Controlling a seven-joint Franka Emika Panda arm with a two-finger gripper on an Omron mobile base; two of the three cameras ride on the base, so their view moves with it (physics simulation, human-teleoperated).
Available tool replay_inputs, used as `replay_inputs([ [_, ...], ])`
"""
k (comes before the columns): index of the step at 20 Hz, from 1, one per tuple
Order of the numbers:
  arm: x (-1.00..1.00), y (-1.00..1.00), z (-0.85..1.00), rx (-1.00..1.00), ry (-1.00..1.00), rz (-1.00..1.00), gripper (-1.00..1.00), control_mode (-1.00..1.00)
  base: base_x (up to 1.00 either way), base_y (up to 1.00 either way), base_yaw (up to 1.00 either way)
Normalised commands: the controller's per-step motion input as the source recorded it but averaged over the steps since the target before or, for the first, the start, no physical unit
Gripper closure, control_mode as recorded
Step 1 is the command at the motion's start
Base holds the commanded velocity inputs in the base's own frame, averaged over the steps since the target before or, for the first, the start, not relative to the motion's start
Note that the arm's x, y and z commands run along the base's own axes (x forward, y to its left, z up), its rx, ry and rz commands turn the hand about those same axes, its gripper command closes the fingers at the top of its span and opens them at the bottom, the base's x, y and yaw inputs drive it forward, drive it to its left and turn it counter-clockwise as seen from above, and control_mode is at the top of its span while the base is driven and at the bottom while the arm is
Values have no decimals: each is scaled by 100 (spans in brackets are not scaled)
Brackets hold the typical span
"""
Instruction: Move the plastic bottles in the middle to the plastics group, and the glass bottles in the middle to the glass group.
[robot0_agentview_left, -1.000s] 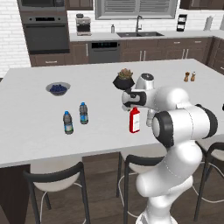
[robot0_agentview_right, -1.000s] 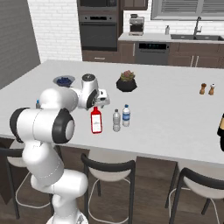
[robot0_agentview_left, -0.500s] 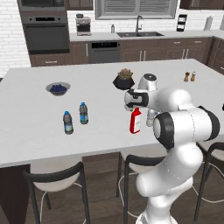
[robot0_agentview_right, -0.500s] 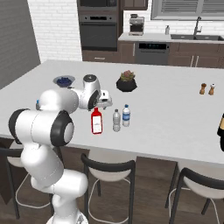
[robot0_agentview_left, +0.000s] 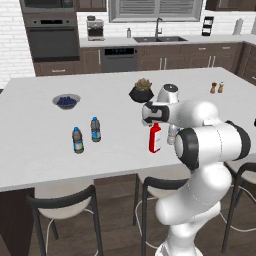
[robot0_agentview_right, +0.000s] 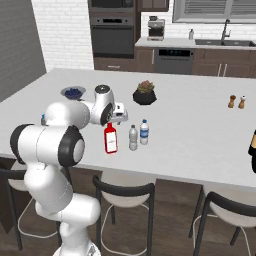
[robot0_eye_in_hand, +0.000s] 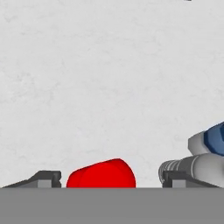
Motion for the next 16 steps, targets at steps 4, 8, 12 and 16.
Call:
replay_inputs([
  [4,0,0,0,0,0,0,100,-100,0,0,0],
  [8,-4,0,0,0,0,0,100,-100,0,0,0],
  [12,-55,0,0,0,-2,0,100,-100,0,0,0],
  [16,-100,0,5,2,-7,0,100,-100,0,0,0],
])
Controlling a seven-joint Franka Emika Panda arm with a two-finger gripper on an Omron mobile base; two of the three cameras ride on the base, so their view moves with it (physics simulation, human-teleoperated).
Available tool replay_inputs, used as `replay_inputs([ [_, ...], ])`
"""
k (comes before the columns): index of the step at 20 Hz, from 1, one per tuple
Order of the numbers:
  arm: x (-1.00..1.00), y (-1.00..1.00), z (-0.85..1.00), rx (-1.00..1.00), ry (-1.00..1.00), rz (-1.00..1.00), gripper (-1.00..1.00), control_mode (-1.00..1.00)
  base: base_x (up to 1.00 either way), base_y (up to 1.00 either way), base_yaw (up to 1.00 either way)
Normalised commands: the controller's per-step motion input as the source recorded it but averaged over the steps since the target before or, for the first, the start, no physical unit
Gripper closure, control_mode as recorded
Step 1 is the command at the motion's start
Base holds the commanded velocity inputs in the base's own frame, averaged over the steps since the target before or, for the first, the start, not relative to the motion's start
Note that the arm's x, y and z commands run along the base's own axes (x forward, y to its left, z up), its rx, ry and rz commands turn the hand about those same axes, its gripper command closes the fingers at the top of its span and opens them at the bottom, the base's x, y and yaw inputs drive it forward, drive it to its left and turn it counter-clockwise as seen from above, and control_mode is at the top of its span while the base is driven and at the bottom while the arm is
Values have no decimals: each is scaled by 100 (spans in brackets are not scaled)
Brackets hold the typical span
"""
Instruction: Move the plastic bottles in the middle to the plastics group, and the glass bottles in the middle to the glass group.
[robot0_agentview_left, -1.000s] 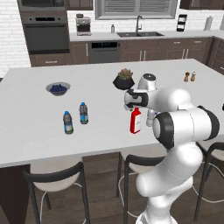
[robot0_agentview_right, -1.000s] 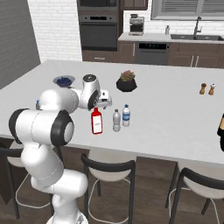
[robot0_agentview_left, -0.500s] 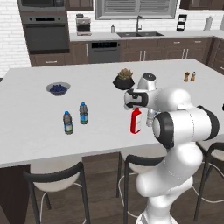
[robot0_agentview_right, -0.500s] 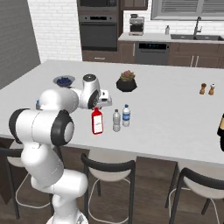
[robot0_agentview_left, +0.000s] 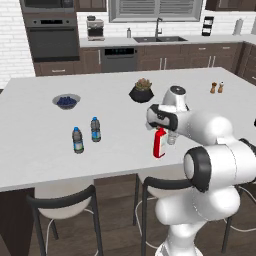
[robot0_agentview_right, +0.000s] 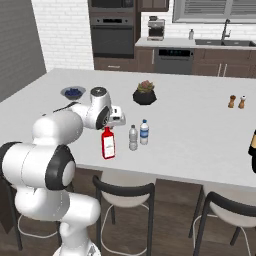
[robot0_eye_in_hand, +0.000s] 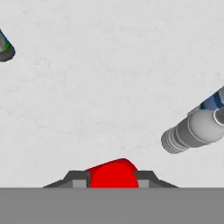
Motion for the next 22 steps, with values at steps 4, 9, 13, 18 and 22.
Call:
replay_inputs([
  [4,-96,-27,16,2,-5,-3,100,-100,0,0,0],
  [9,-42,-86,45,2,5,-6,100,-100,0,0,0],
  [13,-28,-100,43,2,8,-13,100,-100,0,0,0],
  [18,-11,-100,36,0,14,-13,100,-100,0,0,0],
  [22,0,-100,32,0,13,-10,100,-100,0,0,0],
])
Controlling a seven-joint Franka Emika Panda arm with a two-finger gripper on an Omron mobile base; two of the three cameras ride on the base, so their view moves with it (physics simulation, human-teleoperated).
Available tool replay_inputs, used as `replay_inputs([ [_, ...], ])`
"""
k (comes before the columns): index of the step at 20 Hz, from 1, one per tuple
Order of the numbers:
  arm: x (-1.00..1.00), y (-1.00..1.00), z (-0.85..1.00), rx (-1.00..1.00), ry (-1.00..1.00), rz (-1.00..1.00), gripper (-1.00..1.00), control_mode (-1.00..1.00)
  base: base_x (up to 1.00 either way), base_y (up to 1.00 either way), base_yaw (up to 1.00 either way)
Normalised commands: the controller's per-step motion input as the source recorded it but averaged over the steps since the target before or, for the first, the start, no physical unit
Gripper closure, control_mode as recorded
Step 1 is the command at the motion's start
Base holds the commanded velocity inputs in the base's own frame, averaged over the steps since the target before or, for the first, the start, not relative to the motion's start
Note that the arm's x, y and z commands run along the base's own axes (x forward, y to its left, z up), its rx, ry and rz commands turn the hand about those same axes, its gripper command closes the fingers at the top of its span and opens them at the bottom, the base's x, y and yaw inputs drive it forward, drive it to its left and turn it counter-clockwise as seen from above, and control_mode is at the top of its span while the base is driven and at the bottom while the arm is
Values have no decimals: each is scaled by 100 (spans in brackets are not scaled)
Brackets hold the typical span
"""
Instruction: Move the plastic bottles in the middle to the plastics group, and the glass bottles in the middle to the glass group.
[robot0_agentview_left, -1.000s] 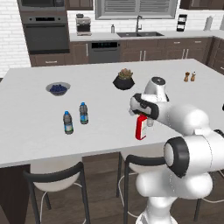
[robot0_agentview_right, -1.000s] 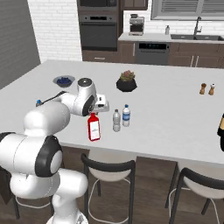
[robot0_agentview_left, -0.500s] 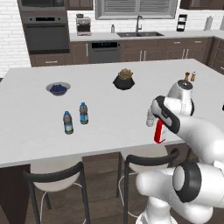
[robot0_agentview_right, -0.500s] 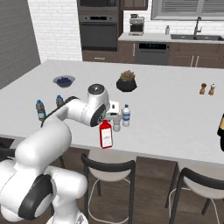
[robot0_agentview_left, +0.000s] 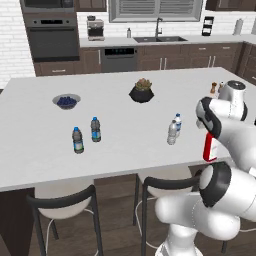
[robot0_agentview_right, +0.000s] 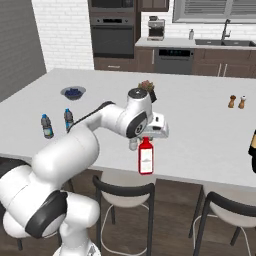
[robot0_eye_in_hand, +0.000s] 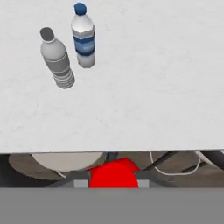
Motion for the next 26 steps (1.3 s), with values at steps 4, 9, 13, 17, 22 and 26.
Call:
replay_inputs([
  [4,5,-100,33,0,6,-4,100,-100,0,0,0],
  [9,16,-98,0,6,-6,0,100,-100,0,0,0],
  [13,7,-70,-52,6,-35,0,100,-100,0,0,0],
  [17,31,-72,1,0,-9,0,100,-100,0,0,0],
  [22,56,-51,9,0,0,0,100,-100,0,0,0],
  [26,58,-22,0,-1,0,0,100,-100,0,0,0],
])
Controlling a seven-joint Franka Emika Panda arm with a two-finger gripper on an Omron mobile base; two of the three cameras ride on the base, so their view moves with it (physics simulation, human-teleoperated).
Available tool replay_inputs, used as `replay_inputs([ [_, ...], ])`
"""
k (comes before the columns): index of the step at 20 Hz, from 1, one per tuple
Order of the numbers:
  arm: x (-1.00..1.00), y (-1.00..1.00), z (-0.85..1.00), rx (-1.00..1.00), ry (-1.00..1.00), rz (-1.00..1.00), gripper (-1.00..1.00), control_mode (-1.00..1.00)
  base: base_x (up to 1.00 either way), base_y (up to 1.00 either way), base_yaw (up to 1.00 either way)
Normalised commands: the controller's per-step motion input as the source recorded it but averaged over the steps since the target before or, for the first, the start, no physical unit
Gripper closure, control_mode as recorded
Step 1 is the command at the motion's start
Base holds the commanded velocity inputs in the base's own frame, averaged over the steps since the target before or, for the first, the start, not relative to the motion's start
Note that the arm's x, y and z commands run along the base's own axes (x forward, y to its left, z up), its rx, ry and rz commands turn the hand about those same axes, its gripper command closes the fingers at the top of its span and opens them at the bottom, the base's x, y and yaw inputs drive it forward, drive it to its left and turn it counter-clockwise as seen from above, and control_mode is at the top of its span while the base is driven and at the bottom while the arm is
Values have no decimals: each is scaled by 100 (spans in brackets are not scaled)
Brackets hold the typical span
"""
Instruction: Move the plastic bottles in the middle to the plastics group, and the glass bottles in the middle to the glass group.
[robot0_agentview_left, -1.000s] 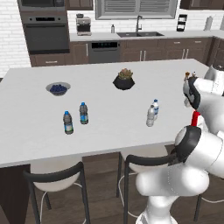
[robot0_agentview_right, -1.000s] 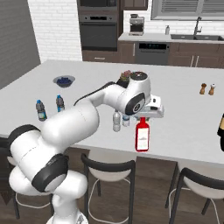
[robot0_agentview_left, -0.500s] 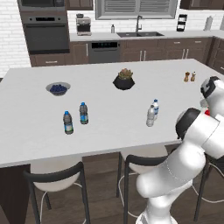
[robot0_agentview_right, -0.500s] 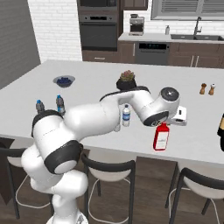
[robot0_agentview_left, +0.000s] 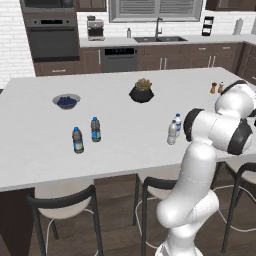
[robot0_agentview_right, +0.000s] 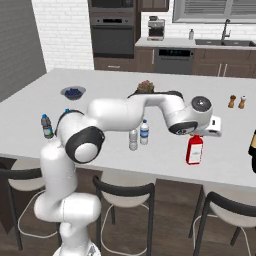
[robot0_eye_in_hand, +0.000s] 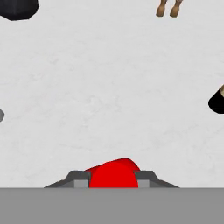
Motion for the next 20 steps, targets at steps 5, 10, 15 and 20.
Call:
replay_inputs([
  [5,26,-12,-29,0,0,0,100,-100,0,0,0],
  [10,14,-21,-7,0,0,0,100,-100,0,0,0],
  [15,18,-14,0,-1,0,0,100,-100,0,0,0],
  [20,4,0,0,-13,-7,0,100,-100,0,0,0],
])
